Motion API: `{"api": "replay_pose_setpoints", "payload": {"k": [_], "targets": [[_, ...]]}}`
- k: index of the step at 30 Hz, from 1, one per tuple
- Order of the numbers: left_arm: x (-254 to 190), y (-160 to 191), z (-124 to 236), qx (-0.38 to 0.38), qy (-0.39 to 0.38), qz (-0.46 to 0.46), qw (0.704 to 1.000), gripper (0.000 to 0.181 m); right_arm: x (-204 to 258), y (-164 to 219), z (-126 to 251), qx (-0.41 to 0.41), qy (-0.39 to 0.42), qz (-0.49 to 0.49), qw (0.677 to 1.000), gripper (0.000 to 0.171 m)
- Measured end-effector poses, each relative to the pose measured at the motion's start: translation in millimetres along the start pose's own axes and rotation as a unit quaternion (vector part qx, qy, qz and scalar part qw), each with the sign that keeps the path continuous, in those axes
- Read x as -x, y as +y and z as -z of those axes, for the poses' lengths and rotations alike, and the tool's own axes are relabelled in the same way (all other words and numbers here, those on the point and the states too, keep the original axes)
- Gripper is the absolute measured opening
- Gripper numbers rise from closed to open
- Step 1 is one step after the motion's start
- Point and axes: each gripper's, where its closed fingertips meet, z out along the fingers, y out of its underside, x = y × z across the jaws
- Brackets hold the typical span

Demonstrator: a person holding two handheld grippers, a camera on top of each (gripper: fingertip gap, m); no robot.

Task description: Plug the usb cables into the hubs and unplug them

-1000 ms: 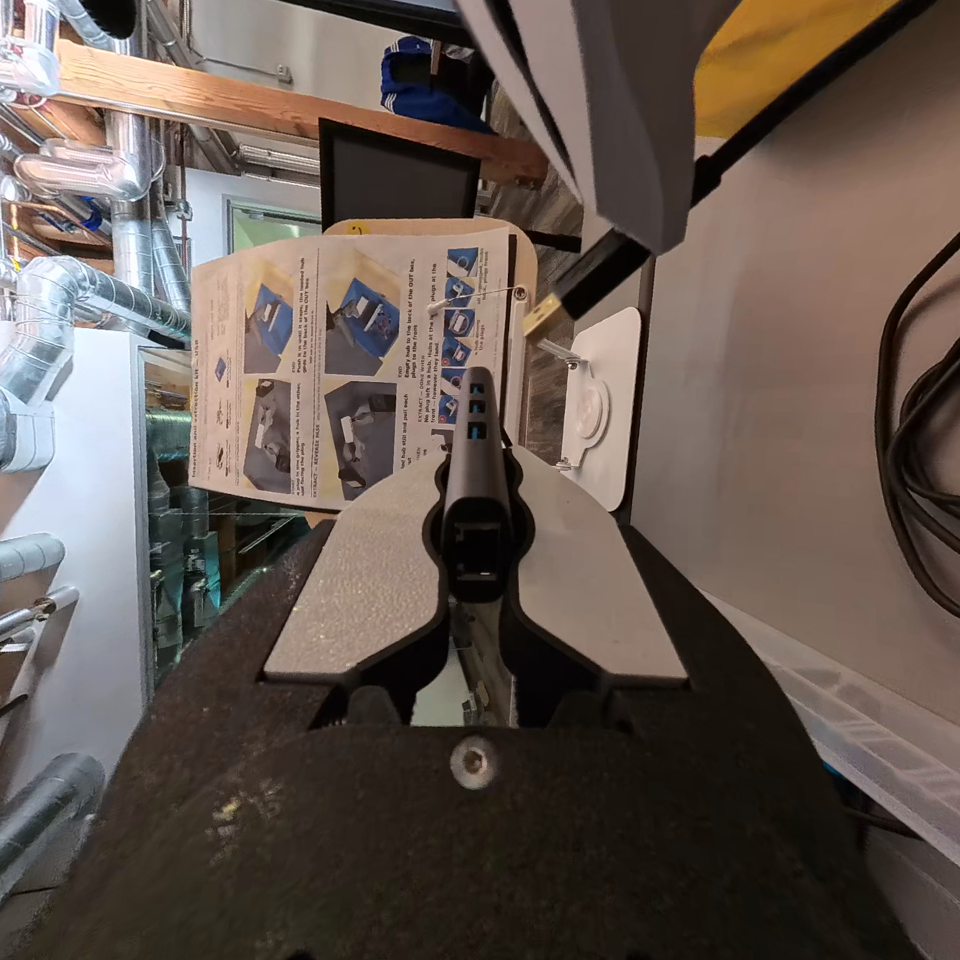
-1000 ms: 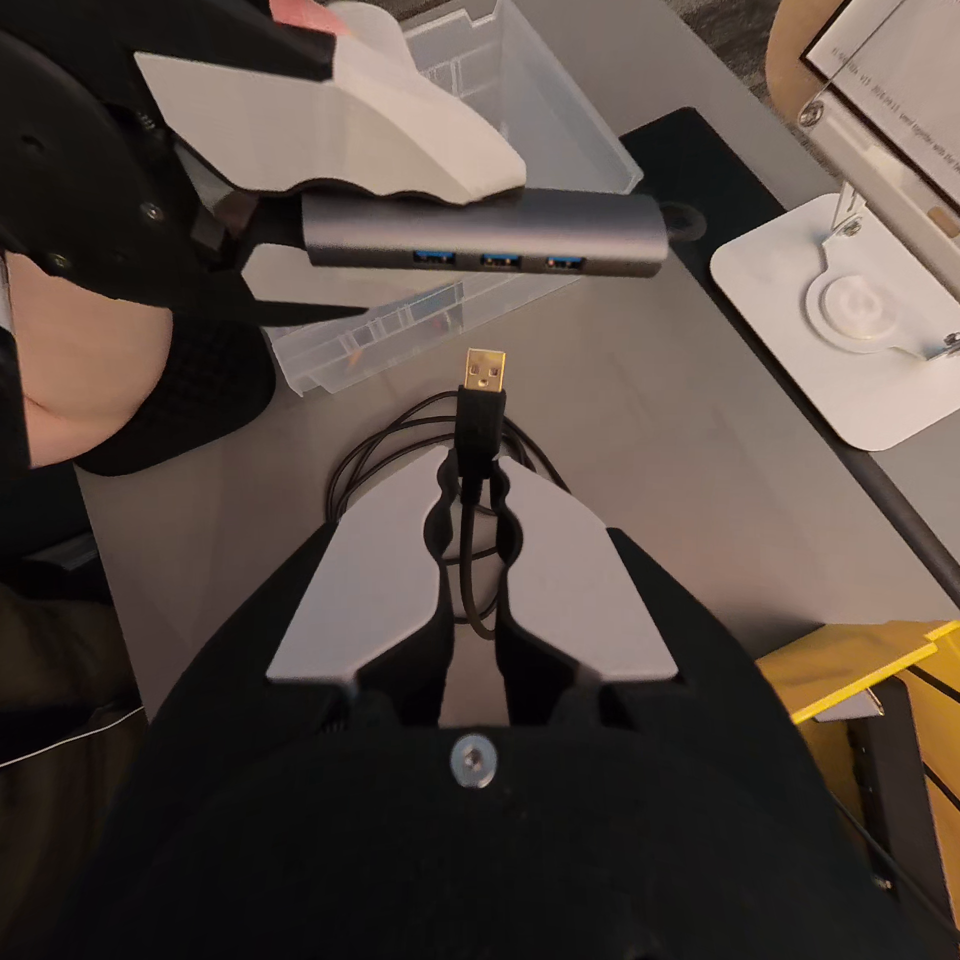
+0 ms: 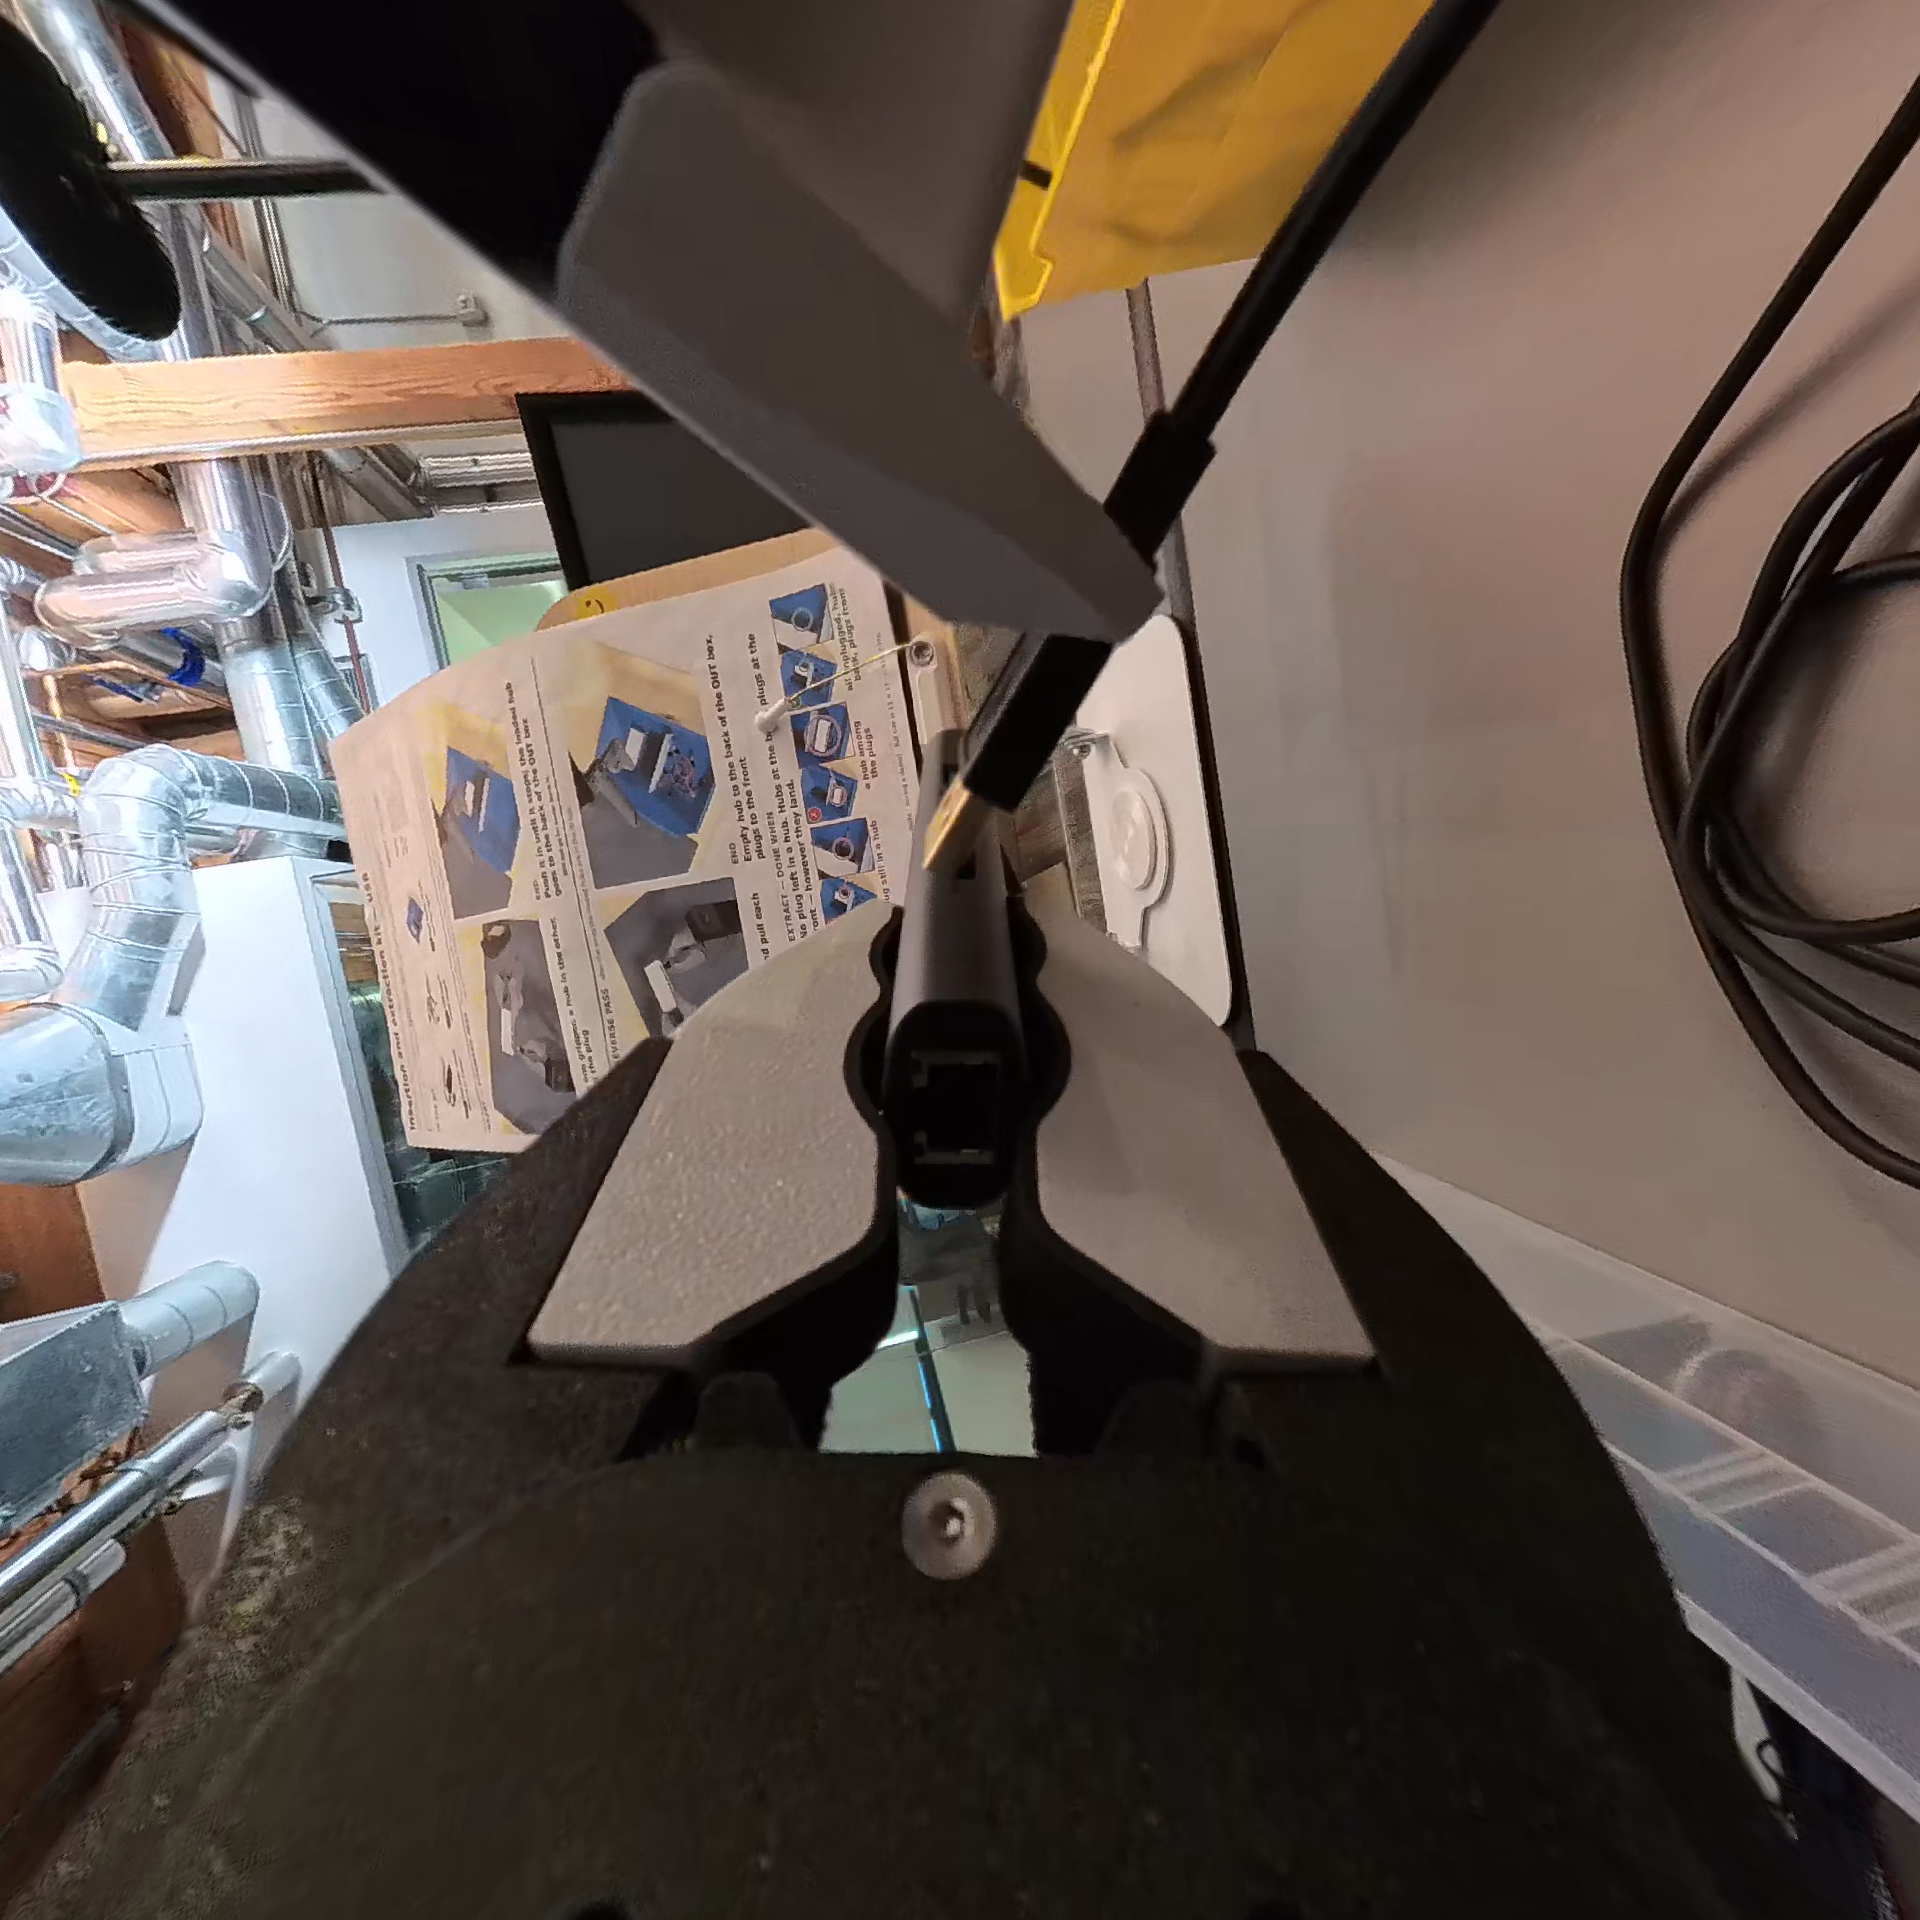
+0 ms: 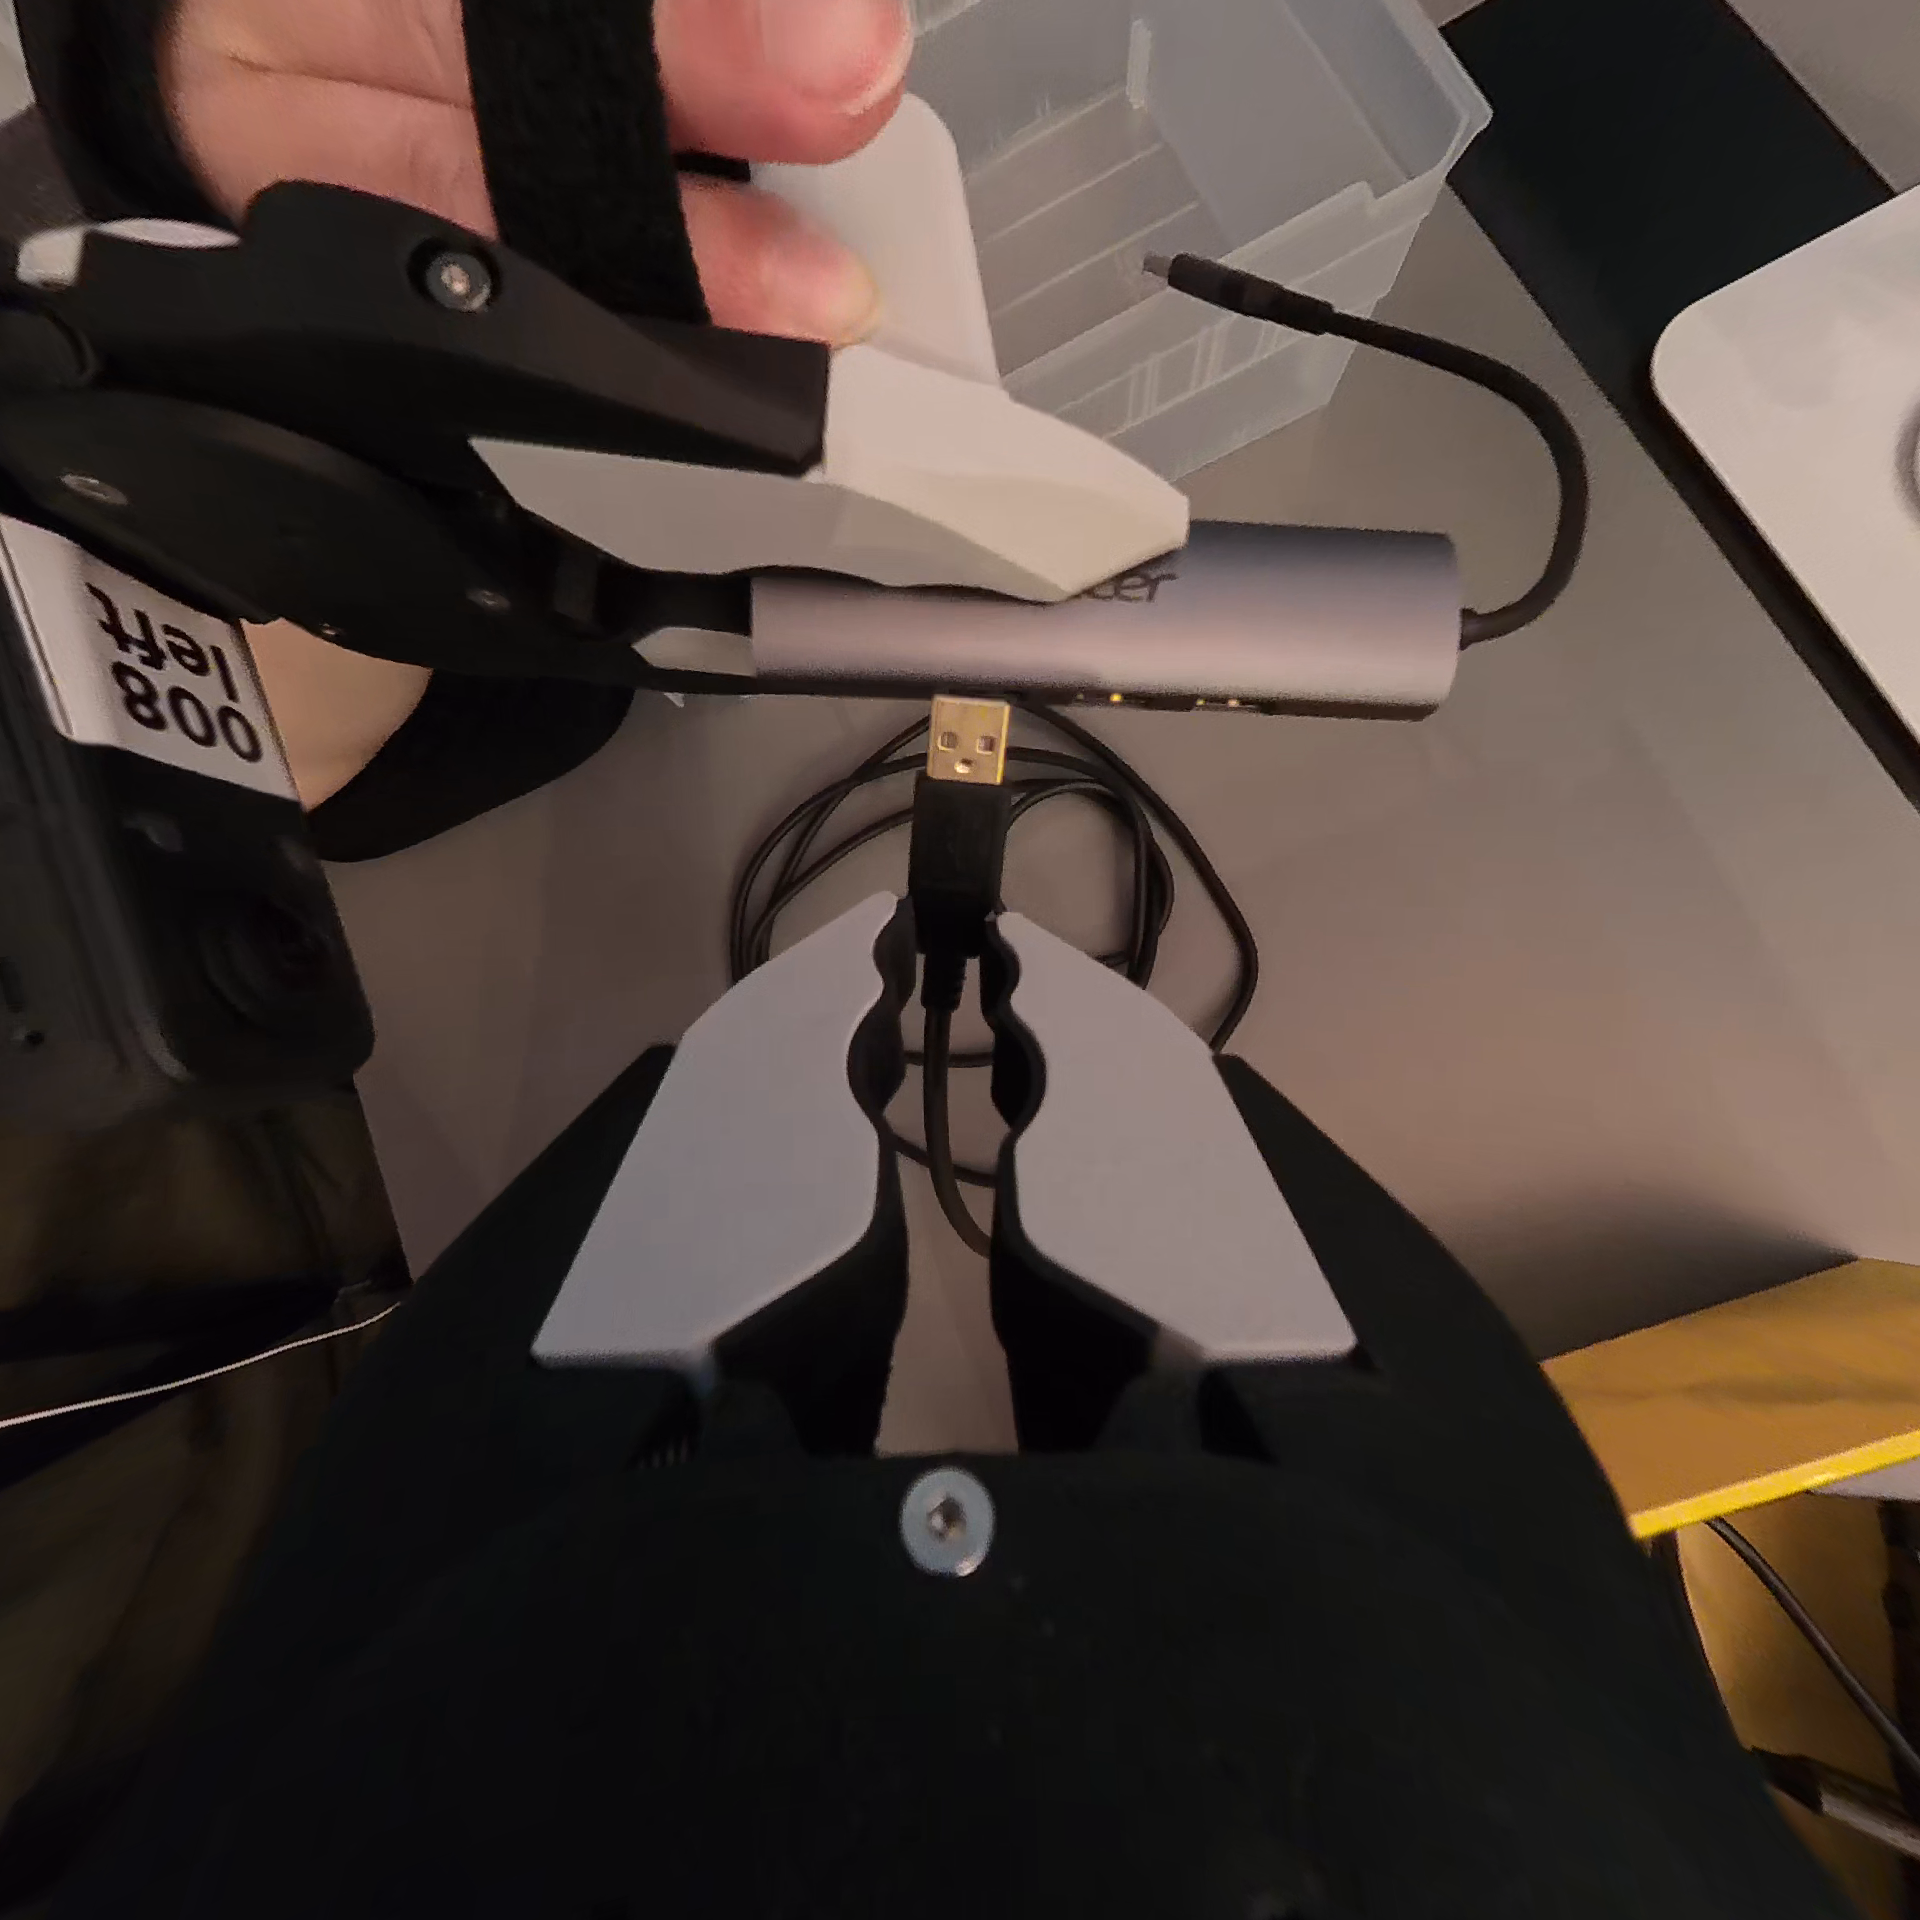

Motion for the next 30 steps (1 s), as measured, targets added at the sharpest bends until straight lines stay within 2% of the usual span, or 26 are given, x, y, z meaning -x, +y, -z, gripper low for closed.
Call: {"api": "replay_pose_setpoints", "payload": {"k": [19,30], "targets": [[-17.7,-12.8,-3.8,-0.002,0.015,-0.087,0.996,0.017,-2.3,19.5,-10.8,0.054,-0.027,-0.016,0.998,0.012],[-9.9,-4.6,0.2,0.009,0.005,-0.077,0.997,0.017,-1.8,5.5,-4.8,0.018,-0.017,0.002,1.000,0.012]]}}
